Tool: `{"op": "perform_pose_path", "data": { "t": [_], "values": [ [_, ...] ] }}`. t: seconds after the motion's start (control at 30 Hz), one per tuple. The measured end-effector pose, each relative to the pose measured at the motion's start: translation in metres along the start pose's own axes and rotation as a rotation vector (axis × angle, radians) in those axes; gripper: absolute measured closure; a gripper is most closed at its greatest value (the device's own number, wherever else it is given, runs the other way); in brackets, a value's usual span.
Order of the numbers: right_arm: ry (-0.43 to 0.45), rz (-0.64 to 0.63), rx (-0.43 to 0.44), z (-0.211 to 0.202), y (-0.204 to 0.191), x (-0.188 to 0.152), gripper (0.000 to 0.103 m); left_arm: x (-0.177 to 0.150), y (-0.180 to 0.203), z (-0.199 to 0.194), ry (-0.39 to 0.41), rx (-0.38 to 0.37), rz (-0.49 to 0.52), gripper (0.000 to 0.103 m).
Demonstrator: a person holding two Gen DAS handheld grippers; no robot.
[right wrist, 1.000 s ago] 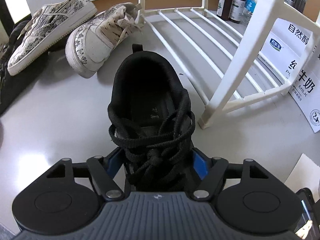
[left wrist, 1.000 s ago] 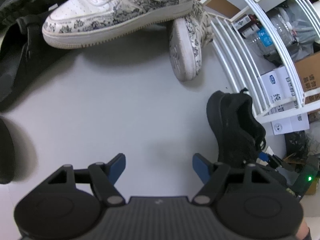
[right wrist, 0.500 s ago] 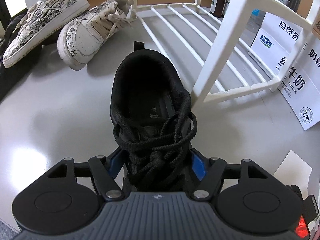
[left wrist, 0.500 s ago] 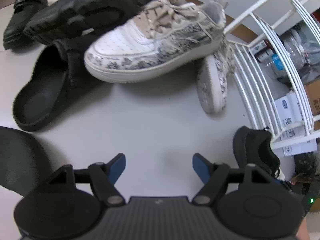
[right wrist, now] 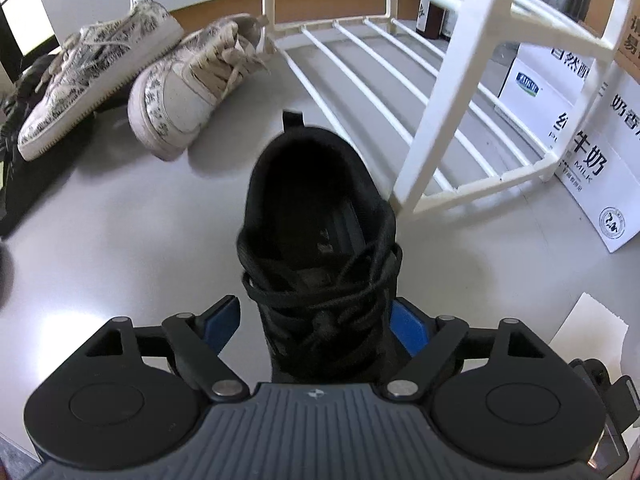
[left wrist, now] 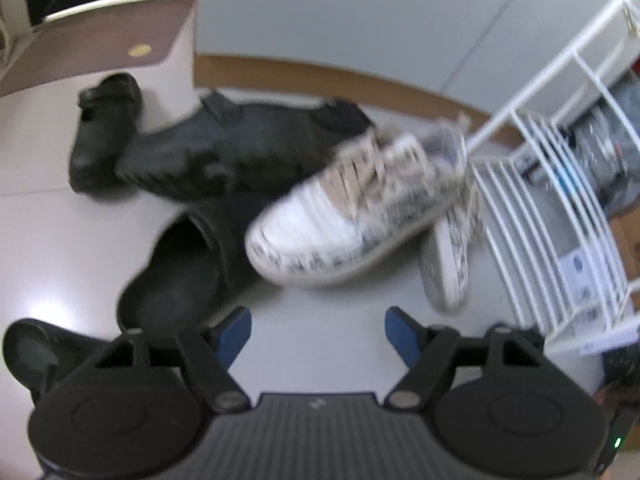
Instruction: Organize scattered shoes
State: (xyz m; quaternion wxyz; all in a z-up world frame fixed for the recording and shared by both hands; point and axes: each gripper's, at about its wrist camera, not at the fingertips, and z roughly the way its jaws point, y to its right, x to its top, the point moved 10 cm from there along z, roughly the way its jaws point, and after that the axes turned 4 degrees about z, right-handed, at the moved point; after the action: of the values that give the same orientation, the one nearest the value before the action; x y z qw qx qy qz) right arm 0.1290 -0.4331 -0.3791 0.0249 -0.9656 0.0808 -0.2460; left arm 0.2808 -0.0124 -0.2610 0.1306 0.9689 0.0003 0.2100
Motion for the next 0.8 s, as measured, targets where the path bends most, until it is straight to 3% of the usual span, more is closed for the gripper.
{"op": "perform_pose_path", "data": {
  "t": [0.23, 0.37, 0.47, 0.57, 0.8],
  "values": [
    [0.054, 0.058, 0.055, -0.025, -0.01, 0.019, 0.017, 0.053, -0.02, -0.012, 0.053, 0.08, 0.002, 0.028],
    [0.081, 0.06, 0.091, -0.036, -0.02, 0.029, 0.016, 0.101, -0.025, -0.01, 0.097, 0.136, 0.043, 0.028],
    [0.089, 0.05, 0.105, -0.04, -0.027, 0.033, 0.016, 0.132, -0.022, 0.001, 0.109, 0.134, 0.046, 0.028],
    [0.085, 0.043, 0.114, -0.04, -0.031, 0.034, 0.016, 0.156, -0.016, 0.017, 0.061, 0.09, -0.015, 0.028],
    [0.076, 0.034, 0.123, -0.042, -0.036, 0.033, 0.016, 0.203, 0.009, 0.053, 0.027, 0.069, -0.017, 0.024]
  ]
}}
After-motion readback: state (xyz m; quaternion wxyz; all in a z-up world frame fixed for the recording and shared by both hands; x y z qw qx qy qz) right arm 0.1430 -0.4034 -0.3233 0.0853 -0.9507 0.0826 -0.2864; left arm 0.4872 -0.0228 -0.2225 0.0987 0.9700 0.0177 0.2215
